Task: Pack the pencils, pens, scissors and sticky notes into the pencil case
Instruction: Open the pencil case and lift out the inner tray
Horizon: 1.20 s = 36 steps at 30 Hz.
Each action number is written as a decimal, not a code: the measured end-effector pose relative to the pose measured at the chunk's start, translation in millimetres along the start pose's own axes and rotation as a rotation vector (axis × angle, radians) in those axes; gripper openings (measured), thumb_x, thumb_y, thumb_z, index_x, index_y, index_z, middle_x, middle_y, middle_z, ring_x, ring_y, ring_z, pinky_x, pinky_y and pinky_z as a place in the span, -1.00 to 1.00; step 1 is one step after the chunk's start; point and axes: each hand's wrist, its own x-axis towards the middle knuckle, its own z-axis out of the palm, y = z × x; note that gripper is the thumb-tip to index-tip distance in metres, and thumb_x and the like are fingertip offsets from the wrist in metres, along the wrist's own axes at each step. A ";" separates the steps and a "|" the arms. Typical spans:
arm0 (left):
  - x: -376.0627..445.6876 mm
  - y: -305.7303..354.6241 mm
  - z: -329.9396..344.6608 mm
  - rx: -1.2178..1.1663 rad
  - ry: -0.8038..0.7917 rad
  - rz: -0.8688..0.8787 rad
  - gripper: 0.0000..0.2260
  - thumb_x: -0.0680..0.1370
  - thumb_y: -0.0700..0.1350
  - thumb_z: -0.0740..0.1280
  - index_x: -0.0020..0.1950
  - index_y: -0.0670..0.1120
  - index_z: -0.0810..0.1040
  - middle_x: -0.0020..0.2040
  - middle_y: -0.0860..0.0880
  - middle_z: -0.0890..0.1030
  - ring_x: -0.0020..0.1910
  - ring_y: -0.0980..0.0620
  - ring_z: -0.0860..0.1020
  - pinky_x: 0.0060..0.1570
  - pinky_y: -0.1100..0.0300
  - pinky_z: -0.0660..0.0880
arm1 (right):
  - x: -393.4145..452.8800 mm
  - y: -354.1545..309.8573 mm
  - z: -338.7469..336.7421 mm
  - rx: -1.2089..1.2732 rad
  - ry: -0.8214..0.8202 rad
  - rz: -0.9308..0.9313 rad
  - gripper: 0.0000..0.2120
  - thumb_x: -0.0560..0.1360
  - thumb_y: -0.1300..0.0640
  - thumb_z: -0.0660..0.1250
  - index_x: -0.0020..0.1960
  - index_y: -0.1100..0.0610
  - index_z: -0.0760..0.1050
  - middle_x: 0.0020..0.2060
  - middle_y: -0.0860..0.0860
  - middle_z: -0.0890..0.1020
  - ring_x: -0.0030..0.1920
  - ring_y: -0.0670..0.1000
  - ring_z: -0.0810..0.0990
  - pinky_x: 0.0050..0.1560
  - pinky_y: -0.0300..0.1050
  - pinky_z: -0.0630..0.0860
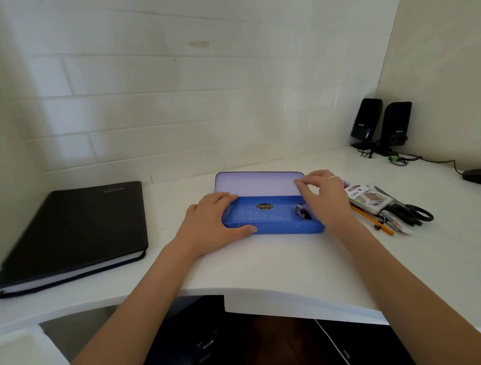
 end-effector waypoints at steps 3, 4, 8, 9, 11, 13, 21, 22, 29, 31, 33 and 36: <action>1.9 -3.6 2.8 0.024 0.055 -0.040 -0.29 0.35 0.38 0.29 0.41 0.10 0.28 0.40 0.11 0.34 0.42 0.10 0.23 0.36 0.07 0.20 | -14.4 -19.7 -2.6 0.124 -0.227 -0.166 -0.82 0.48 0.06 0.36 -0.08 0.12 0.70 -0.10 -0.03 0.61 -0.07 -0.10 0.53 -0.04 -0.36 0.38; 2.1 -3.7 2.6 0.027 0.074 -0.061 -0.30 0.35 0.37 0.30 0.41 0.09 0.28 0.39 0.10 0.35 0.42 0.09 0.23 0.34 0.07 0.20 | -18.5 -22.4 -0.1 0.114 -0.292 -0.207 -0.85 0.46 0.07 0.39 -0.09 0.10 0.70 -0.14 -0.04 0.62 -0.12 -0.13 0.53 -0.08 -0.35 0.37; 1.2 -1.0 0.9 0.019 0.114 -0.112 -0.32 0.37 0.31 0.33 0.40 0.04 0.29 0.37 0.04 0.35 0.41 0.03 0.23 0.33 0.08 0.22 | -22.1 -20.0 8.5 0.112 -0.358 -0.259 -0.88 0.43 0.22 0.42 -0.06 0.10 0.70 -0.28 -0.14 0.57 -0.22 -0.29 0.51 -0.15 -0.49 0.35; 1.0 -1.0 0.9 0.009 0.115 -0.111 -0.31 0.37 0.31 0.33 0.40 0.03 0.29 0.37 0.04 0.34 0.41 0.03 0.23 0.33 0.08 0.23 | -22.0 -20.2 8.6 0.128 -0.350 -0.243 -0.87 0.42 0.25 0.42 -0.07 0.11 0.69 -0.29 -0.18 0.56 -0.23 -0.32 0.51 -0.15 -0.52 0.35; 0.6 -1.6 1.2 -0.026 0.115 -0.103 -0.30 0.37 0.30 0.35 0.41 0.02 0.28 0.38 0.04 0.34 0.40 0.02 0.24 0.34 0.09 0.25 | -22.4 -21.6 9.5 0.167 -0.340 -0.195 -0.88 0.41 0.29 0.43 -0.11 0.14 0.69 -0.29 -0.20 0.55 -0.24 -0.29 0.53 -0.14 -0.54 0.37; 0.7 -2.1 0.6 -0.069 0.115 -0.092 -0.26 0.35 0.29 0.37 0.43 0.02 0.25 0.40 0.06 0.31 0.39 0.02 0.27 0.34 0.11 0.28 | -23.1 -23.7 11.3 0.200 -0.323 -0.152 -0.89 0.39 0.31 0.44 -0.14 0.15 0.68 -0.29 -0.19 0.56 -0.23 -0.24 0.54 -0.13 -0.55 0.39; 3.0 -7.5 -2.7 -0.336 0.074 -0.098 -0.19 0.35 0.09 0.48 0.48 0.10 0.12 0.45 0.06 0.16 0.43 0.05 0.21 0.32 0.21 0.21 | -22.6 -27.6 10.4 0.281 -0.243 -0.072 -0.86 0.32 0.33 0.50 -0.15 0.17 0.69 -0.34 -0.15 0.55 -0.32 -0.34 0.50 -0.24 -0.52 0.36; 3.9 -8.5 -2.9 -0.373 0.070 -0.111 -0.17 0.35 0.07 0.50 0.49 0.10 0.10 0.46 0.05 0.15 0.44 0.06 0.20 0.30 0.23 0.19 | -22.6 -27.7 10.2 0.292 -0.240 -0.061 -0.86 0.32 0.33 0.50 -0.15 0.17 0.69 -0.34 -0.15 0.55 -0.33 -0.34 0.50 -0.25 -0.52 0.36; 7.6 -13.2 -4.6 -0.513 0.070 -0.157 0.01 0.26 -0.01 0.59 0.51 0.10 0.01 0.46 -0.03 0.16 0.42 0.06 0.24 0.27 0.25 0.21 | -22.7 -29.2 6.9 0.328 -0.252 -0.018 -0.87 0.31 0.33 0.51 -0.15 0.20 0.69 -0.33 -0.13 0.57 -0.37 -0.34 0.51 -0.29 -0.54 0.35; 7.8 -14.7 -6.3 -0.546 0.068 -0.160 0.04 0.23 -0.05 0.60 0.52 0.08 0.00 0.45 -0.05 0.19 0.39 0.06 0.27 0.26 0.24 0.24 | -23.3 -29.7 5.7 0.345 -0.255 0.006 -0.87 0.31 0.33 0.51 -0.15 0.22 0.69 -0.33 -0.12 0.57 -0.39 -0.34 0.51 -0.31 -0.54 0.36; 7.3 -15.4 -6.0 -0.557 0.064 -0.153 0.07 0.23 -0.09 0.61 0.53 0.08 -0.02 0.44 -0.06 0.20 0.40 0.07 0.27 0.25 0.25 0.23 | -24.6 -31.1 4.3 0.350 -0.271 0.024 -0.87 0.31 0.33 0.52 -0.15 0.23 0.69 -0.34 -0.11 0.58 -0.41 -0.34 0.50 -0.33 -0.54 0.36; 8.2 -15.9 -5.0 -0.541 0.072 -0.142 0.08 0.22 -0.12 0.62 0.52 0.11 -0.02 0.41 -0.02 0.22 0.37 0.10 0.25 0.24 0.27 0.21 | -24.8 -32.9 0.0 0.394 -0.295 0.065 -0.88 0.30 0.32 0.53 -0.17 0.22 0.68 -0.34 -0.08 0.61 -0.47 -0.29 0.47 -0.38 -0.52 0.35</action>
